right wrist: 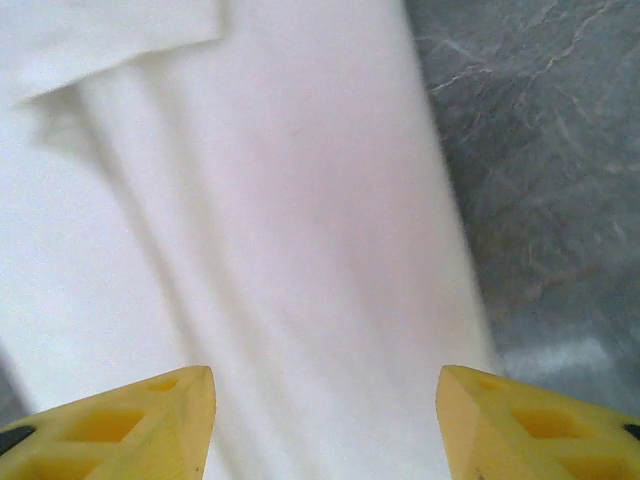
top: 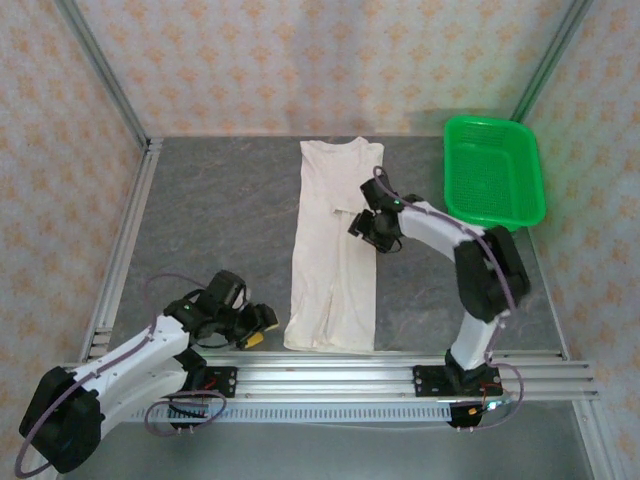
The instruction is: Fold and stack the t-shirts
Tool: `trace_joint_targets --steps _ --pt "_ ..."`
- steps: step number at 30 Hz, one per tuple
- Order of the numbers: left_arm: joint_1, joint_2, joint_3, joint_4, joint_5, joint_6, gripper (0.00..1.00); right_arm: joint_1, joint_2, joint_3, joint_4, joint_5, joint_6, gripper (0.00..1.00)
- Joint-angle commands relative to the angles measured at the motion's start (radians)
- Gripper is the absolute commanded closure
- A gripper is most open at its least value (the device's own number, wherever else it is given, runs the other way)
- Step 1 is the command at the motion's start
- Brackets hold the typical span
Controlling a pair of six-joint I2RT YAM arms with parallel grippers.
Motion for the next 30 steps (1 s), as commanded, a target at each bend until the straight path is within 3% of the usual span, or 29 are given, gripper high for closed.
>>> trace_joint_targets --steps 1,10,15,19,30 --pt "-0.026 0.017 -0.014 0.095 0.029 -0.033 0.43 0.052 -0.217 -0.118 0.007 0.028 0.037 0.38" --pt "-0.184 0.146 0.039 0.23 -0.042 -0.091 0.48 0.192 -0.775 -0.577 -0.091 -0.032 0.258 0.4" --pt "-0.196 0.133 0.036 0.235 -0.077 -0.099 0.49 0.239 -0.964 -0.698 -0.185 -0.049 0.309 0.42" --pt "-0.209 0.138 0.036 0.24 -0.096 -0.104 0.51 0.255 -0.987 -0.751 -0.146 -0.079 0.328 0.42" --pt "-0.299 0.266 0.041 0.448 -0.174 -0.19 0.58 0.354 -0.84 -0.8 -0.009 -0.099 0.343 0.42"
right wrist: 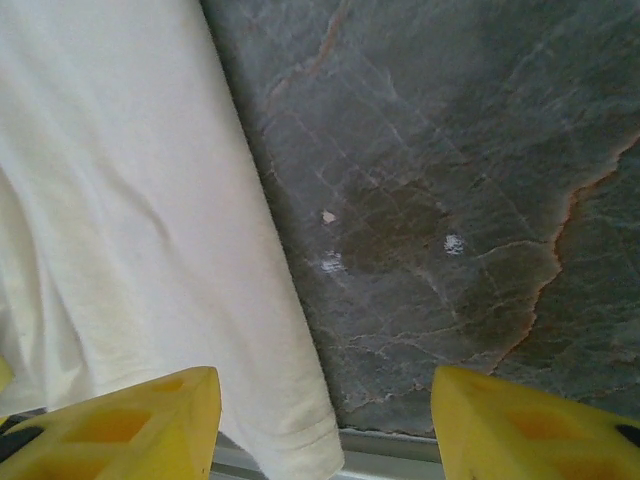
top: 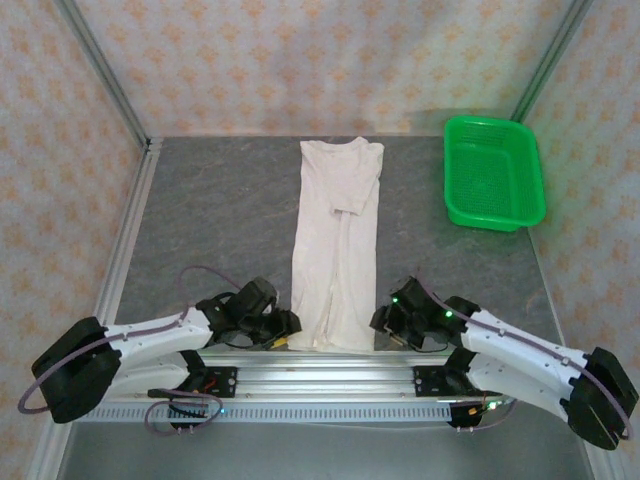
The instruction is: Fold and stack the t-shirts
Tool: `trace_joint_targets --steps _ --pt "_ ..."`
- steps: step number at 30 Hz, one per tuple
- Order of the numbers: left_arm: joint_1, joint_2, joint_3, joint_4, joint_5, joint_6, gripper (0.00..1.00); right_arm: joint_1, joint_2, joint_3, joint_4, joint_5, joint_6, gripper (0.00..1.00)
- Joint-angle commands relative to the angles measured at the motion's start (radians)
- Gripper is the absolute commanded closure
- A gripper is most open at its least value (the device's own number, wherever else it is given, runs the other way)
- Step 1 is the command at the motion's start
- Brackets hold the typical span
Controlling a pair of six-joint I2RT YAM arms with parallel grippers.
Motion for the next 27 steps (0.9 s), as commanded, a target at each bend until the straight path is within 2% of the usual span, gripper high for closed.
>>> trace_joint_targets --steps 1,12,27 --pt "-0.018 0.011 0.017 0.088 -0.067 -0.04 0.59 0.017 0.016 -0.024 0.076 -0.007 0.024 0.42" --pt "-0.045 0.053 0.03 0.093 -0.081 -0.051 0.77 0.046 0.085 -0.019 0.157 -0.044 0.023 0.46" --pt "-0.047 0.063 0.055 0.081 -0.095 -0.057 0.86 0.053 0.16 -0.013 0.159 -0.103 -0.011 0.52"
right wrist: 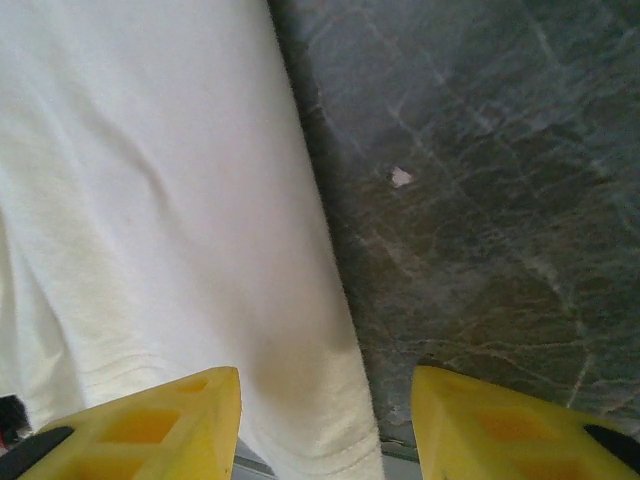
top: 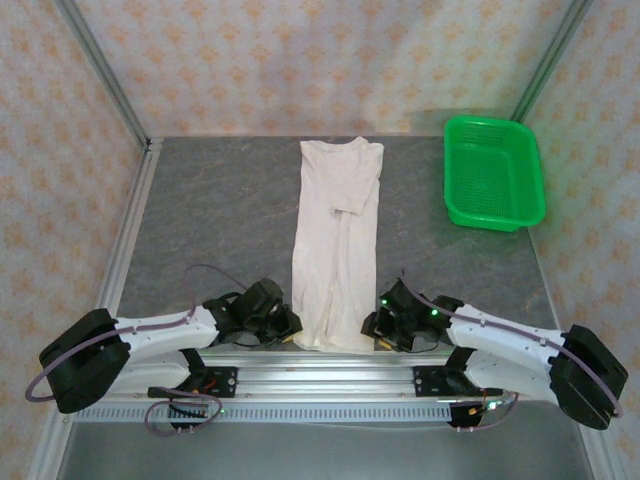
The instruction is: Fold and stack the t-shirts
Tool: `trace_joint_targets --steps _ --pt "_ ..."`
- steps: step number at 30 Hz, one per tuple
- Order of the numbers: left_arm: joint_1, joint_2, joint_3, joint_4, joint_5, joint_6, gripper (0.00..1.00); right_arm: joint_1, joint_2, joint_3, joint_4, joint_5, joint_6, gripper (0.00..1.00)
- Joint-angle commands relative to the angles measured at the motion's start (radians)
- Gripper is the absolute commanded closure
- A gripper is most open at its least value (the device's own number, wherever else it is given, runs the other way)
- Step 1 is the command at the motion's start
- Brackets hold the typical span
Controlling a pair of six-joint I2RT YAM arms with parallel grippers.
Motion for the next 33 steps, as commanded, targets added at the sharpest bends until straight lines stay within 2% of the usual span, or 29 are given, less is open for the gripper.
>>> trace_joint_targets --steps 1,8,11,17,21,29,33 --pt "-0.009 0.007 0.039 0.008 -0.041 -0.007 0.86 0.009 0.024 0.002 0.024 -0.019 -0.018 0.52" --pt "-0.008 0.024 0.043 0.017 -0.041 -0.008 0.87 0.02 0.12 0.02 0.119 -0.031 -0.015 0.58" --pt "-0.008 0.03 0.05 0.016 -0.038 -0.006 0.88 0.02 0.159 0.025 0.177 -0.031 -0.002 0.65" --pt "-0.009 -0.004 0.057 -0.017 -0.036 0.0 0.89 0.02 0.216 0.072 0.222 -0.024 0.013 0.89" --pt "-0.009 -0.036 0.056 -0.041 -0.031 0.004 0.89 0.02 0.228 0.091 0.206 -0.031 0.011 0.98" --pt "-0.008 -0.072 0.079 -0.107 -0.031 0.022 0.9 0.02 0.185 0.107 0.125 -0.021 0.013 1.0" --pt "-0.009 -0.135 0.098 -0.197 -0.053 0.029 0.94 0.02 0.078 0.101 0.047 0.002 0.027 1.0"
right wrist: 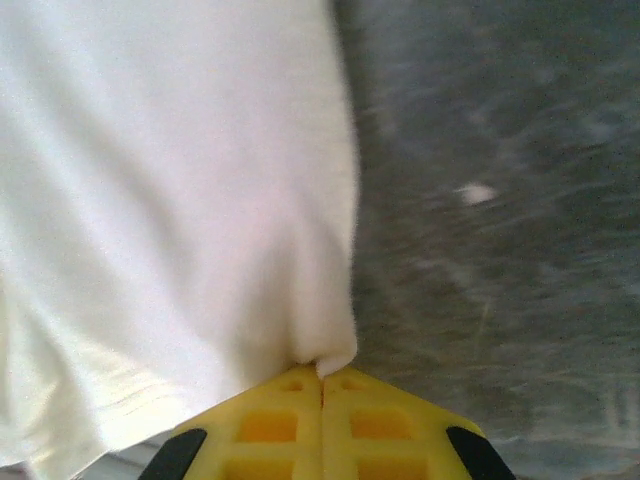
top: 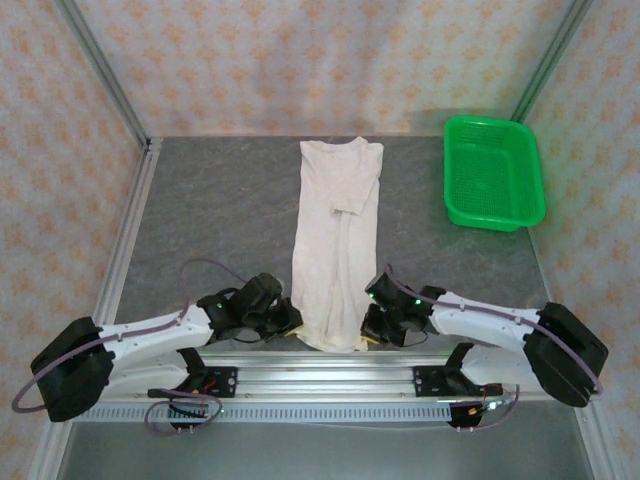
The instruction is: Fold and stack the t-shirts
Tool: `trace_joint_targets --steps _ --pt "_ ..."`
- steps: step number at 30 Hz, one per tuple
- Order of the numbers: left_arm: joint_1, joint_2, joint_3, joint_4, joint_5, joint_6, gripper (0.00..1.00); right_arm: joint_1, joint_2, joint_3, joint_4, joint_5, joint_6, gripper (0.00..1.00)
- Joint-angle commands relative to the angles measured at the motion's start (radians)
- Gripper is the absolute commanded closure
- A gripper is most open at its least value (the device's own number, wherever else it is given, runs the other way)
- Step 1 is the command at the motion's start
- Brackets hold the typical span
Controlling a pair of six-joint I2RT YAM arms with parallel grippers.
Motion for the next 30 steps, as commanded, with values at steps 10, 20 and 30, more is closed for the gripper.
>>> trace_joint_targets --steps 10,20,30 --pt "0.043 -0.072 0.173 -0.2 -0.067 0.038 0.97 -0.068 -0.213 0.11 -0.155 0.093 -0.029 1.0" --pt "0.276 0.071 0.367 -0.286 0.06 0.196 0.98 -0.296 -0.029 0.325 -0.177 0.004 -0.213 1.0" --pt "0.459 0.31 0.641 -0.418 0.134 0.41 0.99 -0.468 0.223 0.559 -0.225 -0.058 -0.36 1.0"
